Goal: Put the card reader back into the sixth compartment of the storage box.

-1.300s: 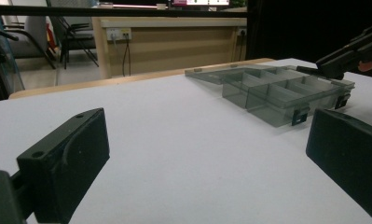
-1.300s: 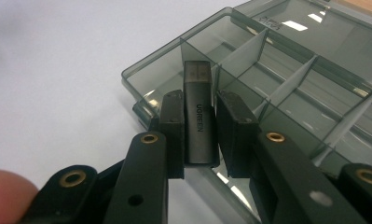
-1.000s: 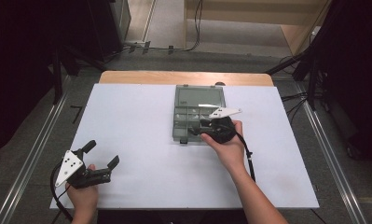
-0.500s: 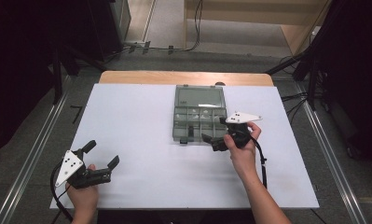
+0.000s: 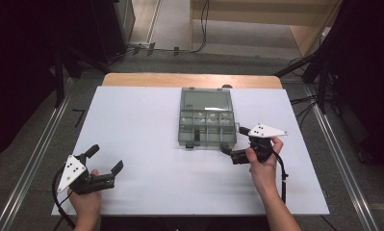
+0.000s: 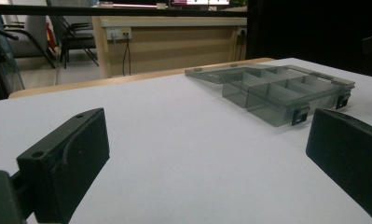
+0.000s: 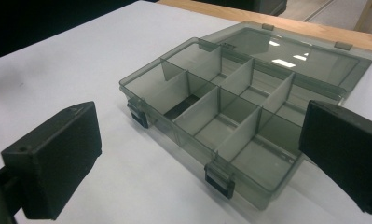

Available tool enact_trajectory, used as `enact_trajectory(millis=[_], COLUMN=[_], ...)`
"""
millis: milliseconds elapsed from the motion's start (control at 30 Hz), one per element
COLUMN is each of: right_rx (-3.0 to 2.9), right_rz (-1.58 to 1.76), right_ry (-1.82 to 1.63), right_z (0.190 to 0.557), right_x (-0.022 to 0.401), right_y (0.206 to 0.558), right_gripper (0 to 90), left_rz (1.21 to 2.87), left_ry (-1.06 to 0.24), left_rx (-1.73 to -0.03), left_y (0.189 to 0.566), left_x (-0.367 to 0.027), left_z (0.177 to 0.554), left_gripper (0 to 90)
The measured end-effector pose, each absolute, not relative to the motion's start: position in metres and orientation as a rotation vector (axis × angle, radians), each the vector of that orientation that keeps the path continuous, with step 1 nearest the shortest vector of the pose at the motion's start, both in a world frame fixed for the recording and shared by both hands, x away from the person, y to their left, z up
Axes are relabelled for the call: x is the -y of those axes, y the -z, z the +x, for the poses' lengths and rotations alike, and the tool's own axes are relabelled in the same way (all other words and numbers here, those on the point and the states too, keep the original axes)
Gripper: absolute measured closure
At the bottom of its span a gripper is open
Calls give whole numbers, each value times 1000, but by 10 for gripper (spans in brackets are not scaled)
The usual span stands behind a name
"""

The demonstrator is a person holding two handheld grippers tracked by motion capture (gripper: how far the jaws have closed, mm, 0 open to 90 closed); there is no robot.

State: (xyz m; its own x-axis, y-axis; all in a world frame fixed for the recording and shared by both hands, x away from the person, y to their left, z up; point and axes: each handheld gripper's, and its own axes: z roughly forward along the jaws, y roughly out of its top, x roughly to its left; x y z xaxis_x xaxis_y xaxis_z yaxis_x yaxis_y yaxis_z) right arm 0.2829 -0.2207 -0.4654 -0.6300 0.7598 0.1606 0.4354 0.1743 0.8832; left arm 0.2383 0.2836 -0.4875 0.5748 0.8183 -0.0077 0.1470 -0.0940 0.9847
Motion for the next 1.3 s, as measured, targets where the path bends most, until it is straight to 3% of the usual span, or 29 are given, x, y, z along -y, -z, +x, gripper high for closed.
enact_trajectory(millis=[1300], right_rx=[-1975], right_rz=[1243], right_ry=[-1484], right_z=[228], right_x=[294], right_y=[492], right_gripper=[0], left_rz=[1593], left_ry=[-688], left_rx=[-830], left_y=[487], left_x=[-284], left_z=[238], left_gripper=[0])
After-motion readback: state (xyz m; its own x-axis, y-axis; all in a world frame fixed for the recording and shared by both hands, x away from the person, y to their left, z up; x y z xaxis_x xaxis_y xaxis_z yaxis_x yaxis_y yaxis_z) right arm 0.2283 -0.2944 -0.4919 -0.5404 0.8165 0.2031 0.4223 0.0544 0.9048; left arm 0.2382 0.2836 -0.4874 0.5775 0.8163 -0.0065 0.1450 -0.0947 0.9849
